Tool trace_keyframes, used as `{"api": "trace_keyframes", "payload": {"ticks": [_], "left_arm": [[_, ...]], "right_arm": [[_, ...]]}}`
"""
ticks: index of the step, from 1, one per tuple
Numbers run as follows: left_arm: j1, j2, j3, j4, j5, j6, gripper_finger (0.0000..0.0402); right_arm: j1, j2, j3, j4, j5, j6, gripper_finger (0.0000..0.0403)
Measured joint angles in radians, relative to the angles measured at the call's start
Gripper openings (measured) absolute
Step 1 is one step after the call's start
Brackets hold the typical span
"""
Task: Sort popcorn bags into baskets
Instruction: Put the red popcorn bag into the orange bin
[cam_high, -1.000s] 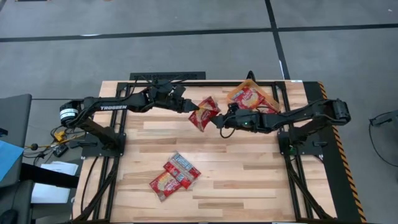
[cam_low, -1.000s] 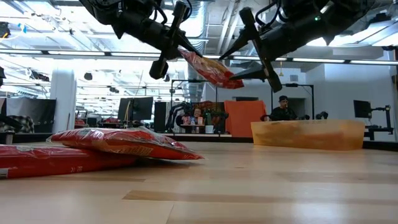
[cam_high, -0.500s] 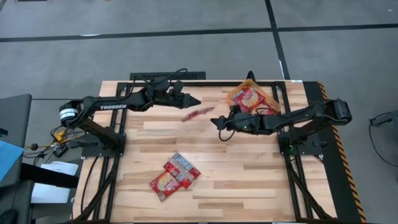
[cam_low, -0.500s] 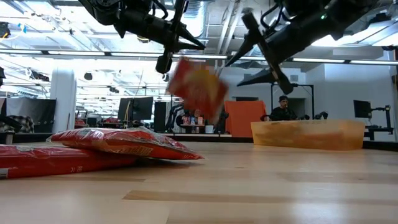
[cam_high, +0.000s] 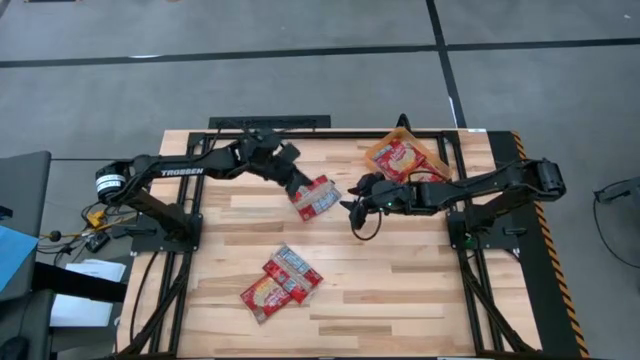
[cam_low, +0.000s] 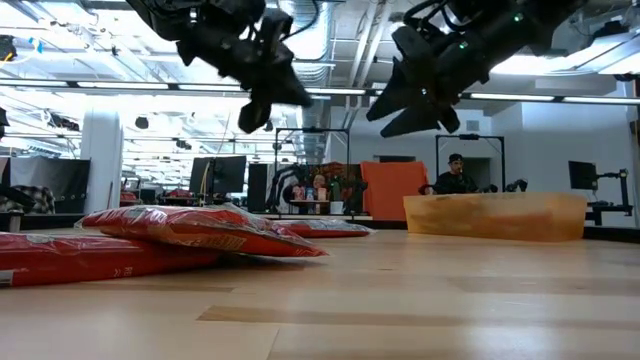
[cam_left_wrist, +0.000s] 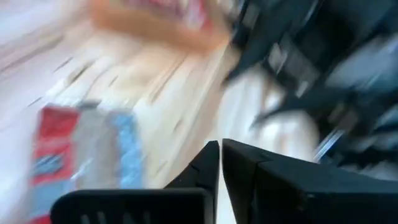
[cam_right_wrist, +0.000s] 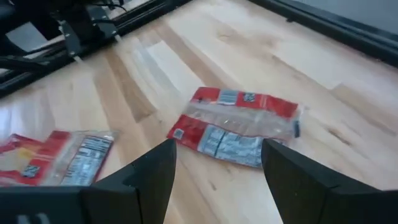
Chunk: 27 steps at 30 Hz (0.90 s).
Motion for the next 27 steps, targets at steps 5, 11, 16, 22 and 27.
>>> {"api": "trace_keyframes", "payload": {"ticks": [5, 11, 16, 22, 27], "left_arm": [[-0.042, 0.0, 0.0, -0.175, -0.11, 0.233, 0.0073], [-0.047, 0.016, 0.0, -0.204, -0.302, 0.314, 0.0197], [-0.004, 0.1, 0.0, -0.228, -0.274, 0.273, 0.0268], [0.005, 0.241, -0.001, -0.232, -0.267, 0.253, 0.028], [0.007, 0.33, -0.001, -0.166, -0.281, 0.221, 0.028]], "right_arm": [[-0.004, 0.0, 0.002, -0.018, 0.002, 0.016, 0.026], [-0.004, 0.0, 0.002, -0.016, 0.0, 0.049, 0.026], [-0.003, 0.0, 0.002, -0.02, 0.0, 0.061, 0.026], [-0.002, 0.0, 0.002, -0.03, 0.0, 0.079, 0.026], [-0.002, 0.0, 0.002, -0.043, 0.0, 0.1, 0.026]]}}
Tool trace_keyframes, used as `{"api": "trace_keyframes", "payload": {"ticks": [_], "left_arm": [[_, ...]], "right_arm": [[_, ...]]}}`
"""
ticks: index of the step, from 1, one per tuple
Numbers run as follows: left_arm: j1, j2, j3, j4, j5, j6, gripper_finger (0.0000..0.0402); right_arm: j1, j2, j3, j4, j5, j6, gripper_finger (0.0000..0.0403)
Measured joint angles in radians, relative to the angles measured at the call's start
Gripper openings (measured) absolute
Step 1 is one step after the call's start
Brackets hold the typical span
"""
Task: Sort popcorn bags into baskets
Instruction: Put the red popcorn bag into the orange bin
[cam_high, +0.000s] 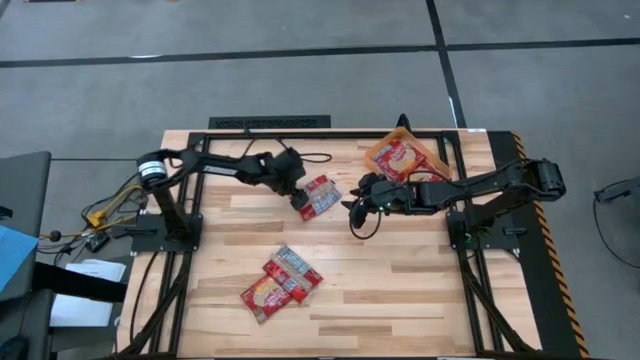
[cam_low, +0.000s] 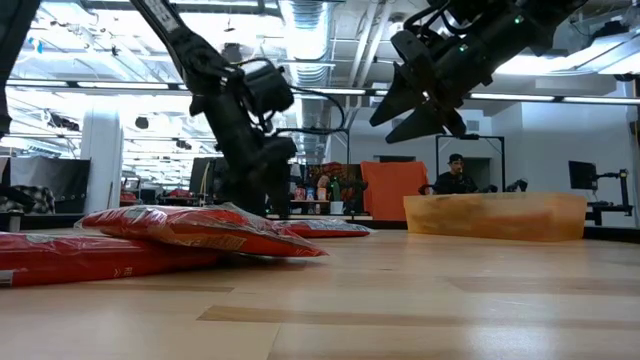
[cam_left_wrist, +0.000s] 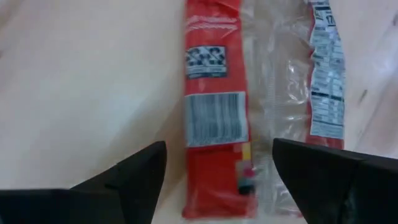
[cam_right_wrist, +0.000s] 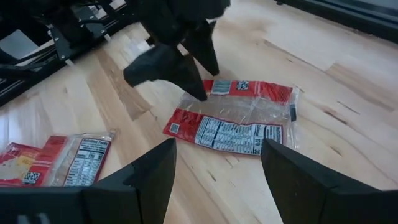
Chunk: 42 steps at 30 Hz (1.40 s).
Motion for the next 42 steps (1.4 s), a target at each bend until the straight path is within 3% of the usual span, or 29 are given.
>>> {"api": "trace_keyframes", "payload": {"ticks": [5, 11, 16, 21, 26, 31, 35, 39, 42], "left_arm": [[-0.001, 0.062, 0.005, -0.032, 0.049, -0.027, 0.0232], [-0.002, 0.094, 0.007, -0.049, 0.055, -0.036, 0.0103], [0.007, 0.066, 0.0, -0.012, 0.169, -0.073, 0.0012], [0.018, 0.042, -0.003, 0.025, 0.251, -0.186, 0.0006], [0.021, -0.006, -0.003, 0.088, 0.359, -0.315, 0.0001], [0.028, -0.069, -0.003, 0.163, 0.459, -0.439, 0.0], [0.032, -0.116, -0.002, 0.178, 0.483, -0.491, 0.0], [0.032, -0.145, -0.002, 0.184, 0.498, -0.525, 0.0], [0.031, -0.151, -0.002, 0.2, 0.523, -0.557, 0.0]], "right_arm": [[0.0, 0.0, 0.0, -0.009, 0.0, 0.023, 0.026], [0.0, 0.0, 0.0, -0.016, 0.0, 0.031, 0.026], [0.0, 0.0, 0.0, -0.017, 0.0, 0.031, 0.026], [0.002, 0.0, 0.0, -0.018, -0.003, 0.001, 0.026], [0.038, 0.0, 0.0, 0.003, -0.057, -0.29, 0.026], [0.098, 0.0, 0.0, 0.009, -0.042, -0.554, 0.026], [0.144, 0.0, 0.0, 0.012, 0.041, -0.668, 0.026], [0.18, 0.0, 0.0, 0.012, 0.189, -0.764, 0.026], [0.189, 0.0, 0.0, 0.012, 0.213, -0.837, 0.026]]}}
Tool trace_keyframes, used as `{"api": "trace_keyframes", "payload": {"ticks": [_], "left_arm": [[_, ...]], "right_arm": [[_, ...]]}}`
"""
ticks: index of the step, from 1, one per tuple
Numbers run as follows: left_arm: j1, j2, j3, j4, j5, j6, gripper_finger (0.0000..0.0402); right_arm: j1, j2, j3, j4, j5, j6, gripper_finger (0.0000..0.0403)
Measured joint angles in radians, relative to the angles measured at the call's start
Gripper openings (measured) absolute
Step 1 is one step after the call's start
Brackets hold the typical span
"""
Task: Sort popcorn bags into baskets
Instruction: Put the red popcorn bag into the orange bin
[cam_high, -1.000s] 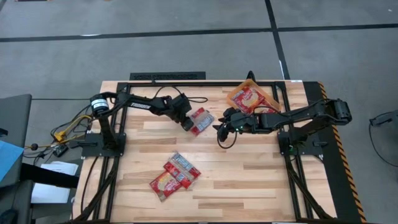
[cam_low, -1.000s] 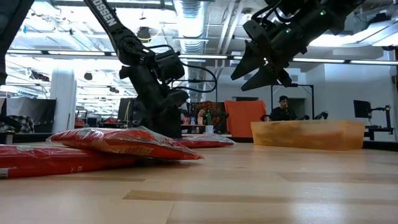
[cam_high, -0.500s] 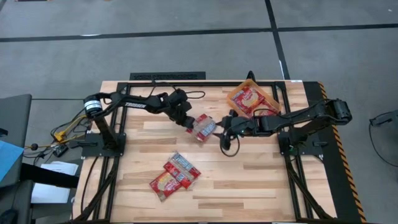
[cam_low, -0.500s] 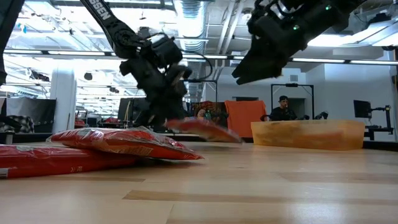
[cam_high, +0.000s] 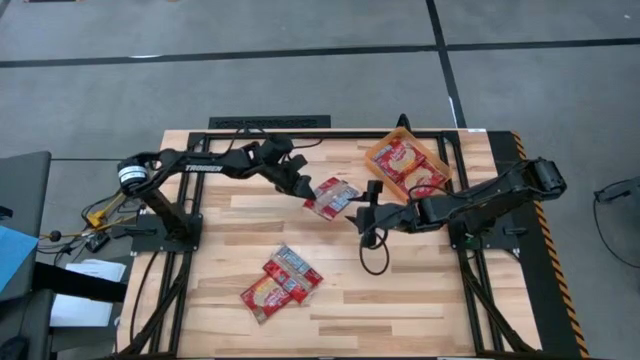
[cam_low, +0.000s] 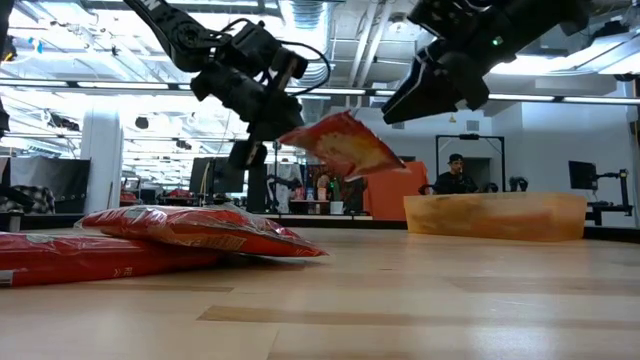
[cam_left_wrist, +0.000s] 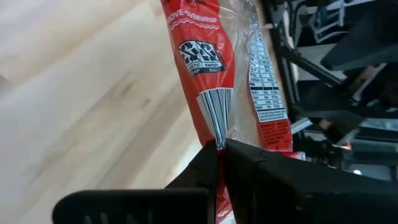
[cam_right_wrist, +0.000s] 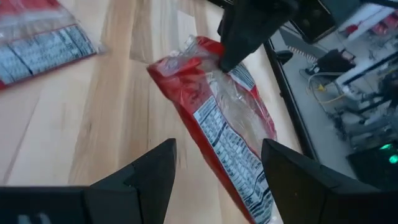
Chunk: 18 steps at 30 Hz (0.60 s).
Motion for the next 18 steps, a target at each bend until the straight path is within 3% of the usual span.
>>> {"api": "trace_keyframes", "payload": {"ticks": [18], "left_arm": [[-0.05, -0.002, 0.001, 0.135, 0.041, -0.135, 0.0]], "right_arm": [[-0.033, 0.008, 0.0, -0.006, 0.051, -0.069, 0.0253]]}}
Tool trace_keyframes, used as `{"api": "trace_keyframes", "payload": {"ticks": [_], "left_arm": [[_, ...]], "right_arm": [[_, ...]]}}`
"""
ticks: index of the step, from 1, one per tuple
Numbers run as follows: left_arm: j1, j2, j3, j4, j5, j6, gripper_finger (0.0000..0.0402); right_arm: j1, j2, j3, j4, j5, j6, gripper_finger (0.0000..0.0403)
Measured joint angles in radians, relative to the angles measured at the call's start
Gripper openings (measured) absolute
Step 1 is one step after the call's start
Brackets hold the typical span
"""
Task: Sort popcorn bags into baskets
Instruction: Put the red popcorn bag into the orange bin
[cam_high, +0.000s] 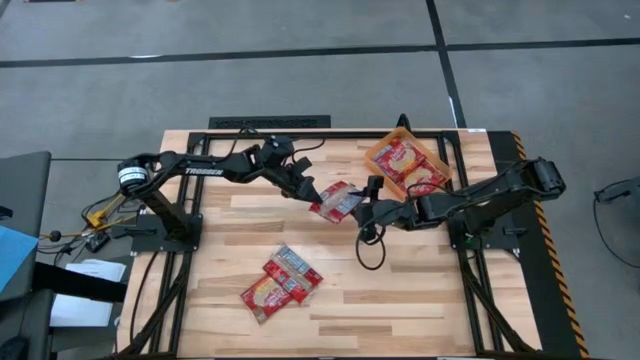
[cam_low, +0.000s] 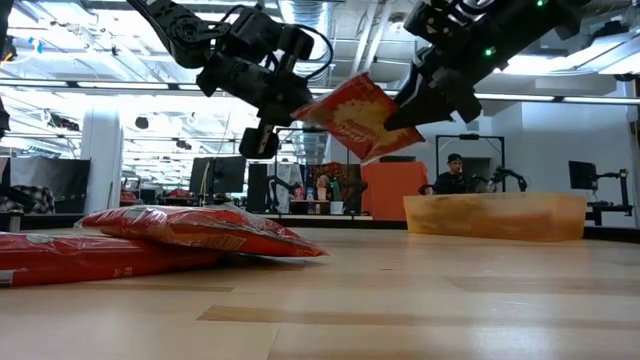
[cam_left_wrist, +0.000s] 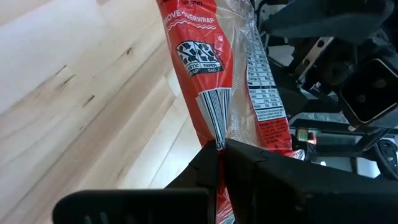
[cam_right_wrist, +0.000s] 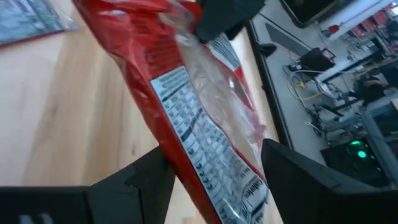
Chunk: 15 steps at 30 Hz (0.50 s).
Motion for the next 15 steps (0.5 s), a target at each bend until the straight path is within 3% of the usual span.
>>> {"api": "trace_keyframes", "payload": {"ticks": [5, 11, 15], "left_arm": [[-0.004, 0.0, 0.0, 0.0, -0.008, -0.004, 0.0], [-0.004, 0.0, 0.0, 0.0, -0.041, -0.01, 0.0], [-0.003, 0.0, 0.0, 0.01, -0.083, 0.011, 0.0013]], "right_arm": [[0.001, 0.0, 0.0, -0.001, 0.002, -0.003, 0.0193], [0.012, 0.0, 0.0, -0.005, -0.003, -0.01, 0.0075], [0.021, 0.0, 0.0, -0.034, -0.026, 0.11, 0.0015]]}}
